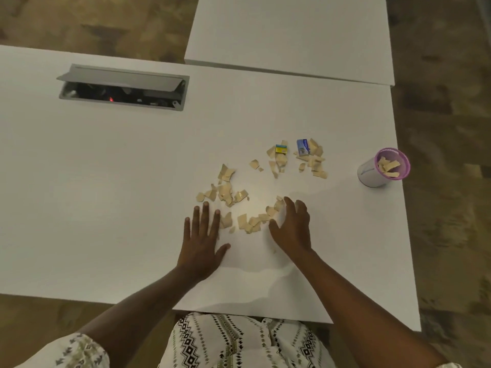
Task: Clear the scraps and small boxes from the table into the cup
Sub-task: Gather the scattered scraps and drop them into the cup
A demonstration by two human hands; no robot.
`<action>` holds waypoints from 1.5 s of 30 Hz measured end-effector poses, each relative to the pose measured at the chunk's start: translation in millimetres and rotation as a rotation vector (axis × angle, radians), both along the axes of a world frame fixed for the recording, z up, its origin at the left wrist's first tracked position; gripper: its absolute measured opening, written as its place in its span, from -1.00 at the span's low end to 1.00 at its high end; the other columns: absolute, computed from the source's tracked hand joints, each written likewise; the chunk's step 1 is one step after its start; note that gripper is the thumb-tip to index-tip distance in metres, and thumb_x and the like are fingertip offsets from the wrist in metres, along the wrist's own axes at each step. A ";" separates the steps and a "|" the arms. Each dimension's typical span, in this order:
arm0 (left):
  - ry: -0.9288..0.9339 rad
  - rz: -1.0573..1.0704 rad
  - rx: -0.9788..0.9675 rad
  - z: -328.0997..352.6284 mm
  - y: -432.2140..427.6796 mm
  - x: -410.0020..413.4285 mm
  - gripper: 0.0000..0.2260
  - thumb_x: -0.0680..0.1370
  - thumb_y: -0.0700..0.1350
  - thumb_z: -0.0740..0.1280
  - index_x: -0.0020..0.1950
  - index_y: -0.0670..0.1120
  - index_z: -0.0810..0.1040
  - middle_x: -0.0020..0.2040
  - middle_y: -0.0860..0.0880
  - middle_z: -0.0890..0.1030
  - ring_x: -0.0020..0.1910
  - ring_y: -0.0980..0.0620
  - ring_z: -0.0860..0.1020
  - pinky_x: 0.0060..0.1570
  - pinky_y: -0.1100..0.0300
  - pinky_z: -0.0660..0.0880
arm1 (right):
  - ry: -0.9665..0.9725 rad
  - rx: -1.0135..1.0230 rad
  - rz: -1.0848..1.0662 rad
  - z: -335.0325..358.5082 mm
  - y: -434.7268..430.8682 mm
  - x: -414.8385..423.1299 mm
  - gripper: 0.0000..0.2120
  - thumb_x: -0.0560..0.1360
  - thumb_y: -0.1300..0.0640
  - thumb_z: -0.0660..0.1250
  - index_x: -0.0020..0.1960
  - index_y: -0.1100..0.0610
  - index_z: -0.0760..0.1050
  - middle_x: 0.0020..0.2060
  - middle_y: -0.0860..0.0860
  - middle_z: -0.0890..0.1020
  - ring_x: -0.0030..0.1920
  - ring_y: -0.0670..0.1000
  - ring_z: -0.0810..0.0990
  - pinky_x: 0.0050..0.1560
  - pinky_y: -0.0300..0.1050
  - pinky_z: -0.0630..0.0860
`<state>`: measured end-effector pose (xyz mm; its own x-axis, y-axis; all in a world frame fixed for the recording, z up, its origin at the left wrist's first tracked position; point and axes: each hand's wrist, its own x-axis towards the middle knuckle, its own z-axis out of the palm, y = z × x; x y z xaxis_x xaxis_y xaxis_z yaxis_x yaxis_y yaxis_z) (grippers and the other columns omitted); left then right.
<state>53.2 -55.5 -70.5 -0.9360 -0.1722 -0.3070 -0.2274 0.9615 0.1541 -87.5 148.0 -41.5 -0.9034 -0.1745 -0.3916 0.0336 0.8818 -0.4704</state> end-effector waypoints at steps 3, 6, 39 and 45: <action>-0.015 0.122 0.021 -0.9 0.0 -7.4 -0.07 0.49 0.35 0.24 0.64 -0.07 -0.15 0.63 -0.24 -0.21 0.60 -0.32 -0.19 0.48 -0.36 0.08 | -0.132 0.003 0.192 -10.2 -1.4 3.2 -0.09 0.49 -0.10 0.41 0.62 0.04 -0.08 0.60 0.19 -0.14 0.59 0.23 -0.15 0.54 0.11 0.07; -0.070 0.126 0.073 -2.5 -12.8 -26.2 0.06 0.40 0.40 0.31 0.62 0.00 -0.24 0.61 -0.21 -0.31 0.60 -0.33 -0.20 0.45 -0.39 0.10 | -0.140 0.023 0.413 -18.5 -14.9 6.2 0.02 0.45 -0.11 0.46 0.62 -0.03 -0.20 0.58 0.18 -0.28 0.57 0.27 -0.30 0.55 0.21 0.03; -0.016 -0.078 0.135 15.1 -7.4 -33.4 -0.84 0.52 -0.19 0.34 0.08 -0.17 0.50 0.03 -0.17 0.48 -0.01 -0.20 0.49 -0.35 0.05 0.42 | 0.265 0.135 0.918 -14.6 -20.9 -16.8 -0.77 0.53 0.37 0.11 0.08 0.22 0.49 0.08 0.16 0.50 0.05 0.19 0.49 -0.31 0.03 0.36; 0.042 0.312 0.317 14.9 7.8 -54.7 -0.88 0.57 -0.24 0.19 -0.05 -0.10 0.51 -0.06 -0.02 0.47 -0.09 -0.07 0.47 -0.18 0.17 0.37 | -0.038 -0.259 0.221 -6.9 -12.7 -29.9 -0.83 0.50 0.31 0.29 -0.05 0.13 0.63 -0.08 0.04 0.64 -0.08 0.03 0.59 -0.10 -0.19 0.51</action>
<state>-1.5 -47.8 -55.6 -0.8667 -0.3520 -0.3533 -0.4868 0.7512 0.4458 -117.3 135.2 -48.5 -0.8180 -0.4629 -0.3414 -0.1235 0.7211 -0.6817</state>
